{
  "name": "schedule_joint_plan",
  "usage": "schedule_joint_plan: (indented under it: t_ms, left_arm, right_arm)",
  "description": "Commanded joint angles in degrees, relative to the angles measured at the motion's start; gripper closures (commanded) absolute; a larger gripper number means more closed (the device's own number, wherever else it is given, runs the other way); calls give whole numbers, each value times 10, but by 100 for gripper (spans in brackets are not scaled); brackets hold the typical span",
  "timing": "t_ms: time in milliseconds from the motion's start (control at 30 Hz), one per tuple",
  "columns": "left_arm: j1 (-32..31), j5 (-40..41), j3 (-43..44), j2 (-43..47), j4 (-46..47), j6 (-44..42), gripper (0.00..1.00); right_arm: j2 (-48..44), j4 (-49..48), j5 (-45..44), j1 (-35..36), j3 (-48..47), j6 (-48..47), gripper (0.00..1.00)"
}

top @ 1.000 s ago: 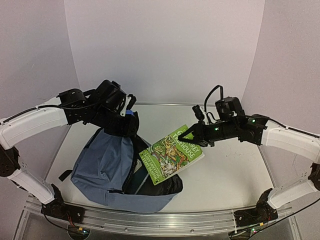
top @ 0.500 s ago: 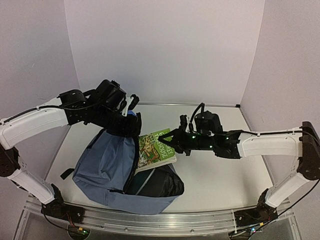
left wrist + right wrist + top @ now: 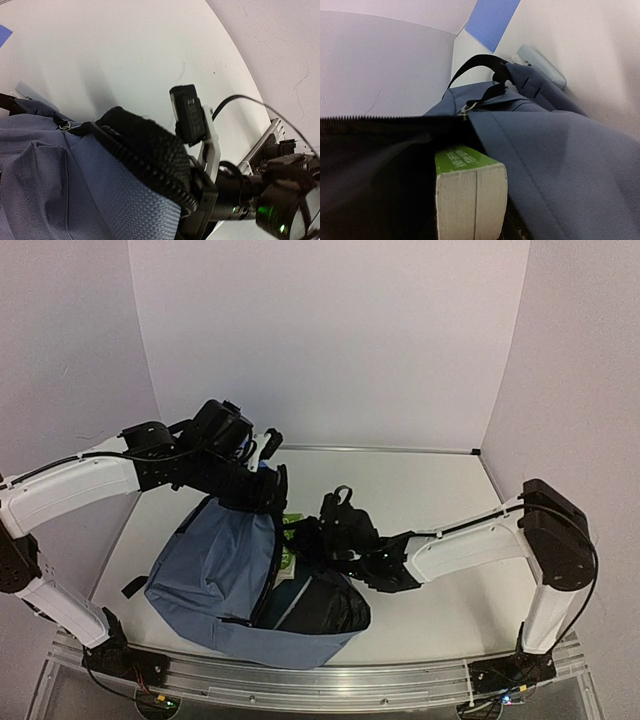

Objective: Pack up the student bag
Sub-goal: Place the book in the student bag.

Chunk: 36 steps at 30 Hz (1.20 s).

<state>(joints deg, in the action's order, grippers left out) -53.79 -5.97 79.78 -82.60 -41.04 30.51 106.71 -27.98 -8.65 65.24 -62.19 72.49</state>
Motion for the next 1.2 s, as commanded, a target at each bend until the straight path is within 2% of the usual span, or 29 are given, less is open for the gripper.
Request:
schedule_joint_plan:
  t_ms: [0, 67, 200, 267, 433, 567, 700, 833, 933, 1067, 1100, 1167]
  left_arm:
    - [4, -35, 9, 2, 101, 6, 100]
    - [8, -39, 4, 3, 108, 9, 100]
    - [23, -45, -18, 12, 125, 20, 100]
    - [32, -48, -32, 19, 130, 26, 100]
    - [49, -51, -57, 36, 133, 35, 100]
    - [62, -58, -73, 44, 136, 38, 100]
    - [67, -72, -85, 42, 150, 39, 100]
    - [67, -110, -87, 31, 164, 21, 99]
    - [67, -140, -84, 18, 163, 6, 82]
    - [67, -146, -81, 17, 160, 7, 36]
    - [68, -144, -81, 20, 160, 8, 27]
    - [72, -139, -77, 25, 156, 9, 16]
  right_arm:
    - [32, -91, -112, 34, -66, -34, 100]
    - [53, -90, -103, 35, -81, -41, 95]
    - [67, -72, -83, 35, -93, -56, 67]
    - [51, -56, -93, 36, -84, -72, 52]
    - [-34, -2, -147, 43, -29, -129, 27]
    - [-98, 52, -186, 47, 17, -136, 16]
    - [-167, 80, -243, 47, 82, -110, 10]
    - [-232, 111, -311, 47, 115, -125, 4]
    - [-278, 138, -367, 47, 122, -161, 2]
    - [-321, 158, -412, 42, 116, -229, 2]
    - [-329, 165, -419, 37, 111, -248, 2]
    - [-342, 177, -419, 26, 100, -282, 2]
